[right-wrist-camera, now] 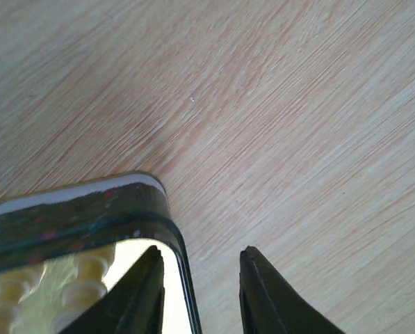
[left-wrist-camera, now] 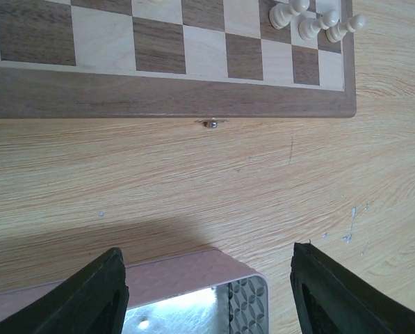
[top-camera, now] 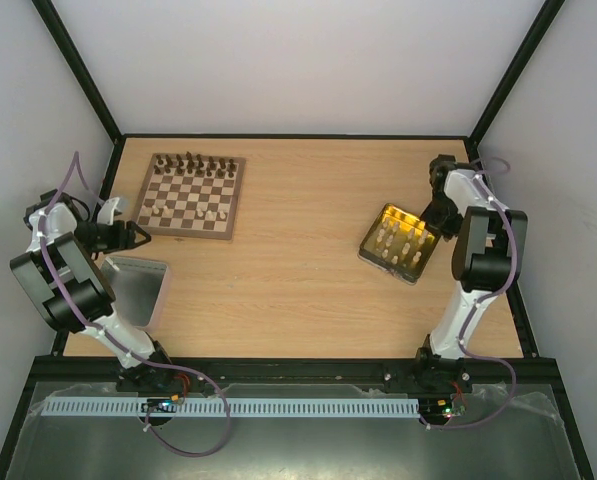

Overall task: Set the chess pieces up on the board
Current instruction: Move the storage box to the center of the board, then adjust the storage box at the center of the board.

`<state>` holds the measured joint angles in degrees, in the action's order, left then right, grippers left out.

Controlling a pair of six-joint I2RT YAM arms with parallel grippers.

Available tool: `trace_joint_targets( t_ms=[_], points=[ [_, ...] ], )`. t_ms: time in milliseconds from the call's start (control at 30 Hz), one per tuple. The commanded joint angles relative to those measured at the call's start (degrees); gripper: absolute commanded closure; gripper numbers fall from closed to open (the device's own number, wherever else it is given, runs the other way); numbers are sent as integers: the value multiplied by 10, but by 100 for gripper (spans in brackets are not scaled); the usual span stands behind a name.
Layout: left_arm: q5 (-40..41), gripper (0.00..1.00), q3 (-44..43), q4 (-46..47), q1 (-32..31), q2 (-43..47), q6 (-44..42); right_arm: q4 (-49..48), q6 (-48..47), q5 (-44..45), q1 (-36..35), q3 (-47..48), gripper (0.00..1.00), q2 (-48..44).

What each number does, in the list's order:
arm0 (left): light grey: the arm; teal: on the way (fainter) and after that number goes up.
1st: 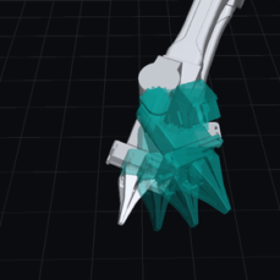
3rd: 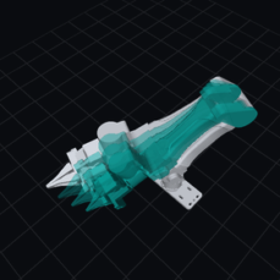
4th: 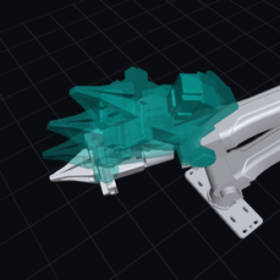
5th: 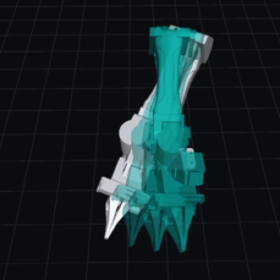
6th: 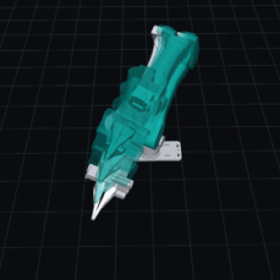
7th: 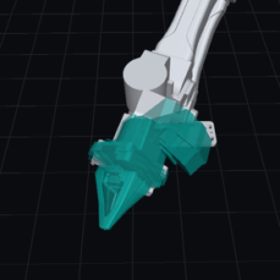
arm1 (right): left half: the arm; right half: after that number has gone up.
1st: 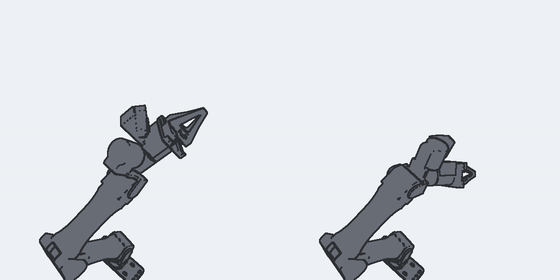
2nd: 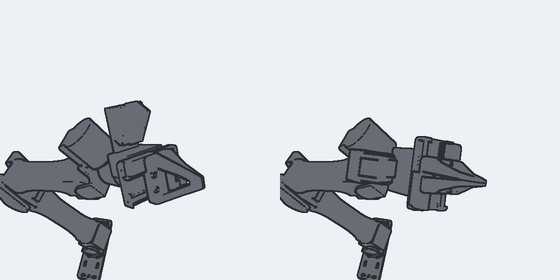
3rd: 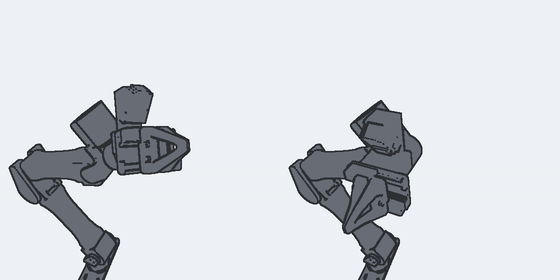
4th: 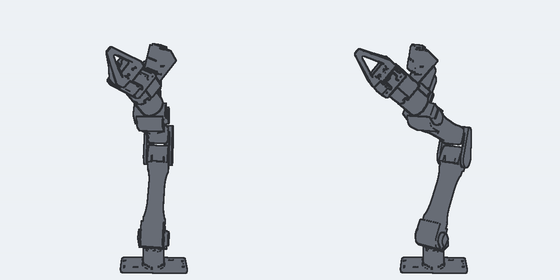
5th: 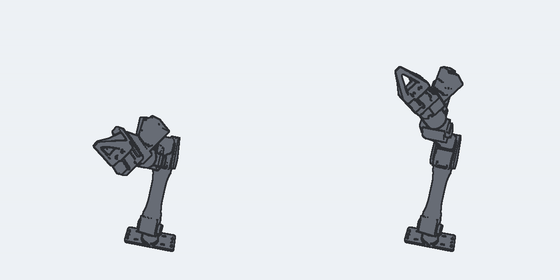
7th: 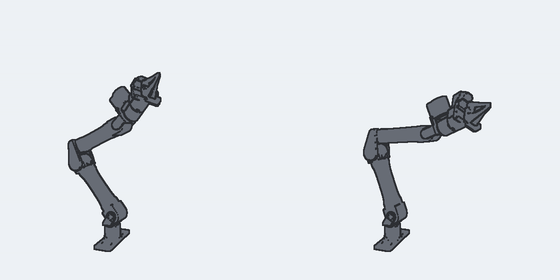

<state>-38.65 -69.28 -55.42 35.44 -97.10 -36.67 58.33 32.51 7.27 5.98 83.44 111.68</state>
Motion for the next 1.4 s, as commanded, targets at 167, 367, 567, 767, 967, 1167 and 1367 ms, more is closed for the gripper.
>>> trace_joint_targets(
  t_ms=[167,367,567,767,967,1167,1367],
  points=[
    [-18,34,25,-1,4,-13,-6,29,17,4,-1,-14,46,-102],
    [-16,34,27,-4,3,-19,-8,4,26,-40,-49,-5,42,-157],
    [-5,34,21,-7,0,-19,-4,-1,34,-131,-197,68,44,-99],
    [3,31,18,-9,-1,-5,3,-6,35,-178,-301,126,44,-29],
    [7,30,15,-20,-2,11,11,-38,36,-211,-310,84,47,1],
    [19,29,22,-22,-3,25,5,-48,29,-210,-310,47,48,15],
    [23,29,28,-21,-3,26,4,-57,29,-194,-310,-6,48,2]
  ],
)
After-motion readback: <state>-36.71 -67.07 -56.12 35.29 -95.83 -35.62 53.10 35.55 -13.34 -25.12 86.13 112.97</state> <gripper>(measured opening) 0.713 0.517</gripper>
